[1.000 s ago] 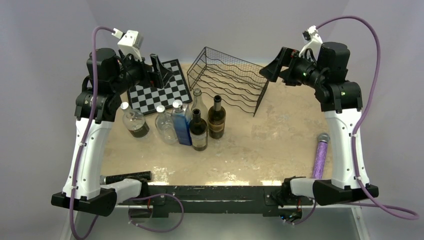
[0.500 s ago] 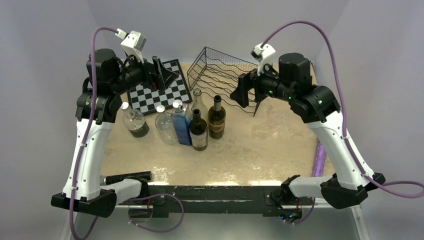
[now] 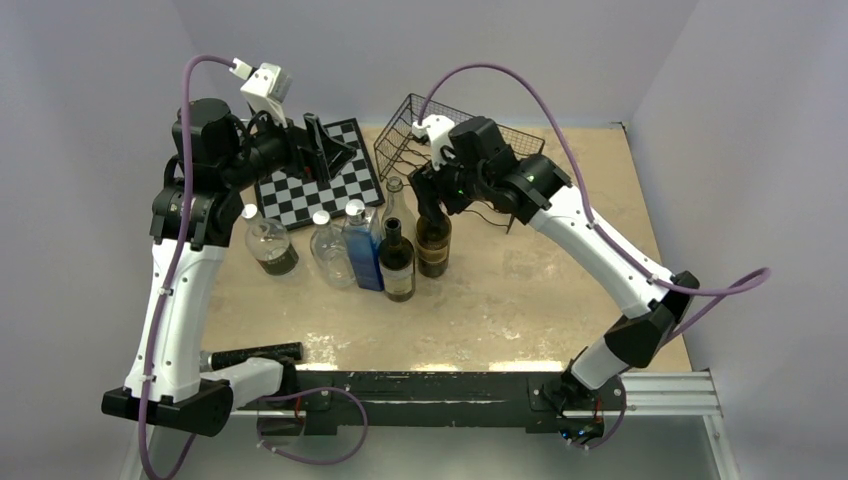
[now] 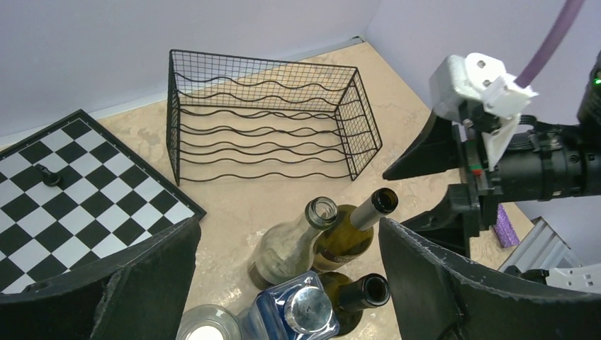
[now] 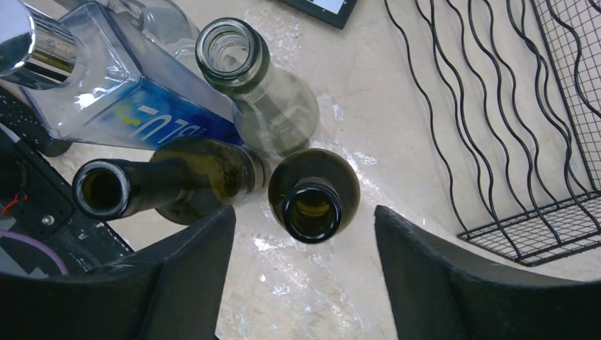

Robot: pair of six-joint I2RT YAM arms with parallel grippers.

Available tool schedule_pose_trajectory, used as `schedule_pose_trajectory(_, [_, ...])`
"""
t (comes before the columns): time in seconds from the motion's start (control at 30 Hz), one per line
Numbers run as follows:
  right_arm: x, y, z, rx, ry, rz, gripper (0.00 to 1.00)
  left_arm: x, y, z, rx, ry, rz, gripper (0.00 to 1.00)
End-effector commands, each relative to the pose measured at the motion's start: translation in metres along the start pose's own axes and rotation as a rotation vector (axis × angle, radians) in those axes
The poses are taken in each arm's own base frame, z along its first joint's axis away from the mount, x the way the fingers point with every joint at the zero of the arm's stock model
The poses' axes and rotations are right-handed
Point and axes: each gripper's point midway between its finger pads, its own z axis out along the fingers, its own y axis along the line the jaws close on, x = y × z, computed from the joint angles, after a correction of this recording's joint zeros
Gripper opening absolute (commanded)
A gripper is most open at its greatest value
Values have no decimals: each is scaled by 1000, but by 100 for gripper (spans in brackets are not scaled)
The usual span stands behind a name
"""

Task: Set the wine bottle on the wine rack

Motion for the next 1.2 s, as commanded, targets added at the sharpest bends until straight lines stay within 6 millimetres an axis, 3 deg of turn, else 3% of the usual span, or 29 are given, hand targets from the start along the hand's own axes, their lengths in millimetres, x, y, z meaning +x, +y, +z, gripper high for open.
schedule_pose_trajectory(0.0, [-23,4,-5,13,-57,-32,71,-7,-4,-6,0,-32,-8,99])
schedule_pose_trajectory(0.13, [-12,7,7,14,-12,-29,59,-5,-4,-8,-3,-28,-6,99])
schedule_pose_trajectory(0.63, [10,-11,34,148,73,12,45,-5,-6,-15,-10,-34,18,99])
schedule_pose_trajectory(0.8, [15,-12,42,152,92,17,53,-4,-8,-17,-4,-33,20,99])
schedule_pose_trajectory(0.97, [18,-12,43,155,97,24,53,-4,-10,-19,3,-37,23,99])
schedule_pose_trajectory(1.0, [19,-11,43,151,98,22,50,-4,-11,-19,7,-37,22,99])
schedule_pose_trajectory(1.03, [19,-12,43,150,97,23,39,-4,-12,-20,11,-38,21,99])
schedule_pose_trajectory(1.1, [18,-12,41,154,96,27,1,-4,-15,-20,26,-37,16,99])
schedule_pose_trajectory(1.17, [16,-14,35,173,90,47,0,-3,-18,-20,49,-31,17,99])
